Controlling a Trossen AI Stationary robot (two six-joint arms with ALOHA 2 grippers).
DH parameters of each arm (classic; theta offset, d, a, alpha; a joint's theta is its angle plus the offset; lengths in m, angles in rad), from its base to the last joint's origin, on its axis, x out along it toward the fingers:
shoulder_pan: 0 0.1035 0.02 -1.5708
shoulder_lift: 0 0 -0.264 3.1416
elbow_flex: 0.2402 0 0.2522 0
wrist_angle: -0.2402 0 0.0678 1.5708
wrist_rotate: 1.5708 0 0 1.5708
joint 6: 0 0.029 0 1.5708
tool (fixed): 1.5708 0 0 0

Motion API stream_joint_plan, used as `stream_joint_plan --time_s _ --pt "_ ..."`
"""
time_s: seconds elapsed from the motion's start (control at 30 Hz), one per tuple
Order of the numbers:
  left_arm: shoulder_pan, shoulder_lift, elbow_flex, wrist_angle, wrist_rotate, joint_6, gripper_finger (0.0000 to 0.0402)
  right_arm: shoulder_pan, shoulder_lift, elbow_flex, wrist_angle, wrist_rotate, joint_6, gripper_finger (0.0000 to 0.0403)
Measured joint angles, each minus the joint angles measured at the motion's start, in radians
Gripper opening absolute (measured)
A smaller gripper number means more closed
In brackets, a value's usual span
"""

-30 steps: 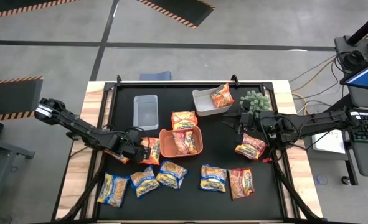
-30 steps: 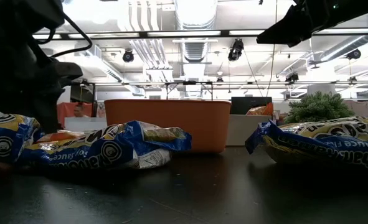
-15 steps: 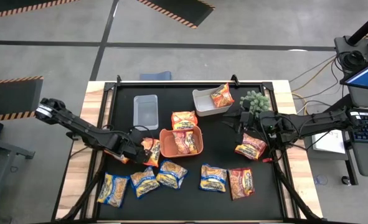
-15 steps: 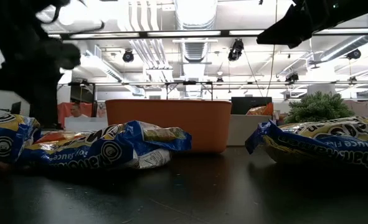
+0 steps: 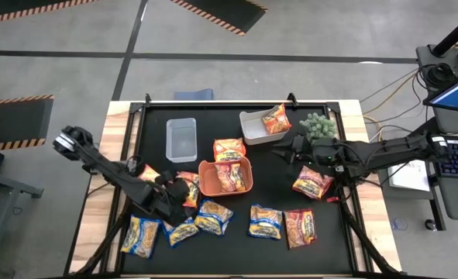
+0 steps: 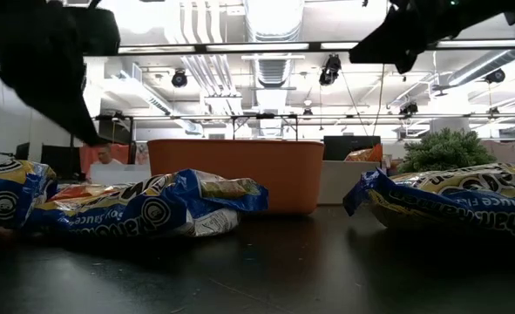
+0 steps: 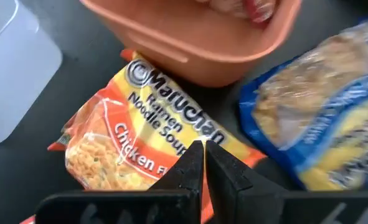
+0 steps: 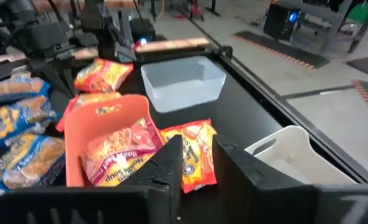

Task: Sort Maruchan noodles
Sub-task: Put the middle orange noodle packet into the white bin

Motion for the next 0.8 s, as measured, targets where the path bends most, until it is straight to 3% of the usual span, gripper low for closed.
stream_joint_plan --time_s 0.43,0.67,0.8 --pt "-0.003 0.203 0.015 -0.040 0.012 -0.059 0.0000 0.000 0.177 0.132 -0.047 -0.001 -0.032 0.0027" --pt "-0.046 0.163 0.050 -0.166 0.116 -0.084 0.0000 0.000 0.233 0.203 -0.094 -0.004 -0.047 0.0027" --pt "-0.051 0.085 0.056 -0.196 0.118 -0.122 0.0000 0.000 0.242 0.241 -0.204 -0.004 -0.045 0.0027"
